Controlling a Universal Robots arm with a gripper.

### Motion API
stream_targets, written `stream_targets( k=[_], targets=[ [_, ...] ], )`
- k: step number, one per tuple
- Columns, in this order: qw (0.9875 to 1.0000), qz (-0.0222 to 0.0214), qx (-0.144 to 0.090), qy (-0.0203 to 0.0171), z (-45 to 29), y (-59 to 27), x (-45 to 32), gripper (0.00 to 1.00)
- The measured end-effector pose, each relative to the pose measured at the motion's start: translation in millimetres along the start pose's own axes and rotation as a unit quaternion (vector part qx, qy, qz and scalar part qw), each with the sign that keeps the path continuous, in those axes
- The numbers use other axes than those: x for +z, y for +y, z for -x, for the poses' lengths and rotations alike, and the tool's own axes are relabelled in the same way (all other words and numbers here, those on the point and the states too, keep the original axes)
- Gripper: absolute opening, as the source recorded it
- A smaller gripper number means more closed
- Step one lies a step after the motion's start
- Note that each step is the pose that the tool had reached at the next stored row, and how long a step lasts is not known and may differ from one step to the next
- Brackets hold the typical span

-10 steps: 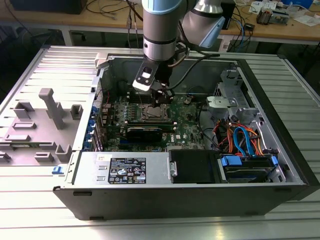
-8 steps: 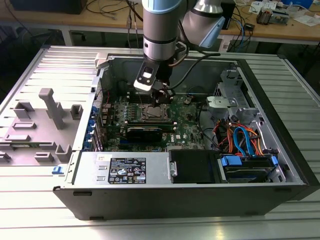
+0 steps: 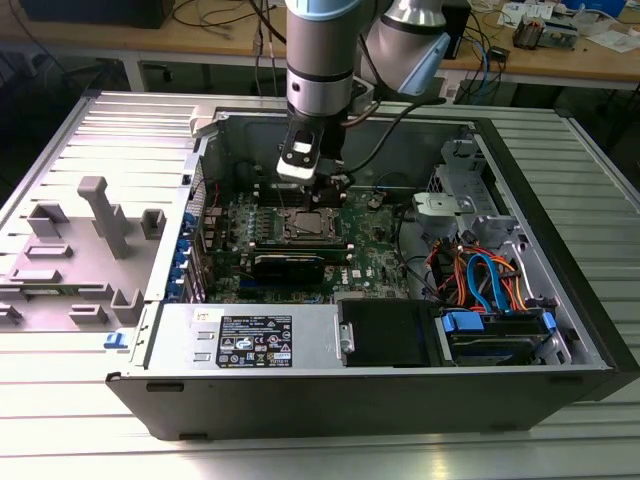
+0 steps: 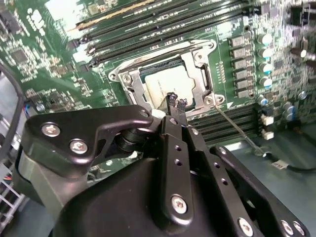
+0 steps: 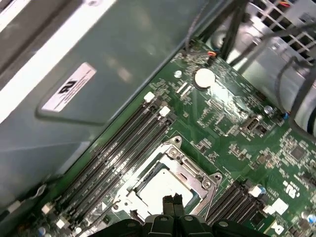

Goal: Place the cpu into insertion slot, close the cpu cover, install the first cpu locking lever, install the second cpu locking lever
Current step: 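Install the first cpu locking lever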

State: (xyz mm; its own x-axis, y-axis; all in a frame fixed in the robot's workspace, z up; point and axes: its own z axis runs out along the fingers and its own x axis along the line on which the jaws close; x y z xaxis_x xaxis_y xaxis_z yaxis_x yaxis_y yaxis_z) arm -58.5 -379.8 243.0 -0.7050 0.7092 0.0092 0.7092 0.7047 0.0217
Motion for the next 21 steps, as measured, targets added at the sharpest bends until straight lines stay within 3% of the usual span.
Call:
stream_targets(
  k=[5,9,13,14,17,21],
  targets=[
    [0.9989,-0.0004,-0.047,0.0010,0.0,0.0,0.0,0.11],
    [0.9955,-0.0009,-0.095,0.0021,0.0,0.0,0.0,0.11],
    [0.9896,-0.0013,-0.144,0.0031,0.0,-0.1,0.1,0.11],
    [0.9888,-0.0013,-0.149,0.0032,-0.2,-0.2,0.2,0.11],
    [0.9865,-0.0014,-0.164,0.0035,-1.4,-1.4,0.3,0.11],
    [0.9856,-0.0015,-0.169,0.0036,-6.1,-6.2,0.1,0.11]
  ],
)
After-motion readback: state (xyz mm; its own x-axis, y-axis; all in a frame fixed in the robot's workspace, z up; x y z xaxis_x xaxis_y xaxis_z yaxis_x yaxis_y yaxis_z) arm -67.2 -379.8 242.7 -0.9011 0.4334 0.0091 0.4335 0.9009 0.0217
